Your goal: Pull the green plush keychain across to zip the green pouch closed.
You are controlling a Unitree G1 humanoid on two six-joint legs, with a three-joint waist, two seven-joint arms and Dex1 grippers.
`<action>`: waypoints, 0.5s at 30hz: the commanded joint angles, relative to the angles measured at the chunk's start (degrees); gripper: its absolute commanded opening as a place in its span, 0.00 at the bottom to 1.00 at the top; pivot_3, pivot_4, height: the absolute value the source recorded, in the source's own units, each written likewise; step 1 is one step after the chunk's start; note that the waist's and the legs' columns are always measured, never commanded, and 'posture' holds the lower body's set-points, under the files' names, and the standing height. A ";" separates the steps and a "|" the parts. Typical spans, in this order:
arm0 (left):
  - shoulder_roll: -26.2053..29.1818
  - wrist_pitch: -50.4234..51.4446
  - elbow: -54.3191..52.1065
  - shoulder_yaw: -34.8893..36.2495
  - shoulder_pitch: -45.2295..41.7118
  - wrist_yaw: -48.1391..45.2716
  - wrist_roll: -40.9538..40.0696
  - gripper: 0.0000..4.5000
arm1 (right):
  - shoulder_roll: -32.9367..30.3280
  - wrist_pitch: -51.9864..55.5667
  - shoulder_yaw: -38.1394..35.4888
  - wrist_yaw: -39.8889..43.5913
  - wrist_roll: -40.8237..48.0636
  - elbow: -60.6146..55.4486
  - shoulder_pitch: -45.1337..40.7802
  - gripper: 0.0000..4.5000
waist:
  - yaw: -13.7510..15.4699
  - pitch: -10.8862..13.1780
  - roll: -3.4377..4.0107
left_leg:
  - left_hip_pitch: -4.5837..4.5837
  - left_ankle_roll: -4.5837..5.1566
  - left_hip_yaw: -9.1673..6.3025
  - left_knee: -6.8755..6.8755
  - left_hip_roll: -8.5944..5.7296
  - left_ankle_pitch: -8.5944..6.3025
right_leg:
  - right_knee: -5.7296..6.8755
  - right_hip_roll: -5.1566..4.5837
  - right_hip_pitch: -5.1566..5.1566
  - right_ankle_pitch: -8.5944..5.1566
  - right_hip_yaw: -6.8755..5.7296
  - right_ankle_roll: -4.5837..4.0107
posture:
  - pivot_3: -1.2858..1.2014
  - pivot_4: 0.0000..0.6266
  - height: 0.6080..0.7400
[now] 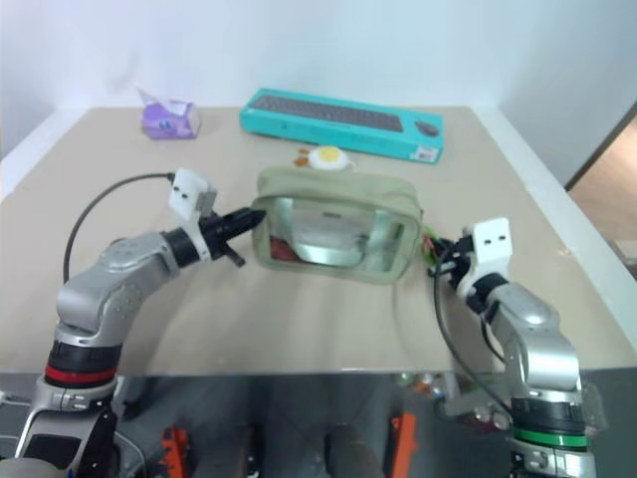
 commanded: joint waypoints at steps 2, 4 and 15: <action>-0.20 -0.43 -2.63 1.04 -0.46 0.57 -0.33 0.00 | 0.58 -2.55 1.90 0.38 -1.99 1.87 0.62 0.01 | 0.00 0.00 0.00 | -0.01 0.00 -0.01 -0.01 0.00 0.00 | 0.00 0.00 0.00 -0.01 -0.01 -0.01 | 0.52 0.24 1.00; -0.26 -0.31 -2.57 1.08 -0.67 0.61 -0.44 0.00 | 0.76 -4.03 2.75 1.08 -2.81 3.52 1.93 0.01 | 0.00 0.00 0.00 | -0.01 0.00 -0.01 -0.01 0.00 0.00 | 0.00 0.00 0.00 -0.01 -0.01 -0.01 | 0.52 0.24 1.00; -0.01 3.35 -2.01 1.25 -1.24 -0.55 -3.06 0.00 | 3.24 -7.31 0.68 1.78 0.11 3.57 2.59 0.01 | -0.01 -0.02 -0.04 | 0.03 0.00 -0.02 0.00 0.00 0.00 | -0.01 0.00 0.04 0.00 -0.02 -0.01 | 0.52 0.24 1.00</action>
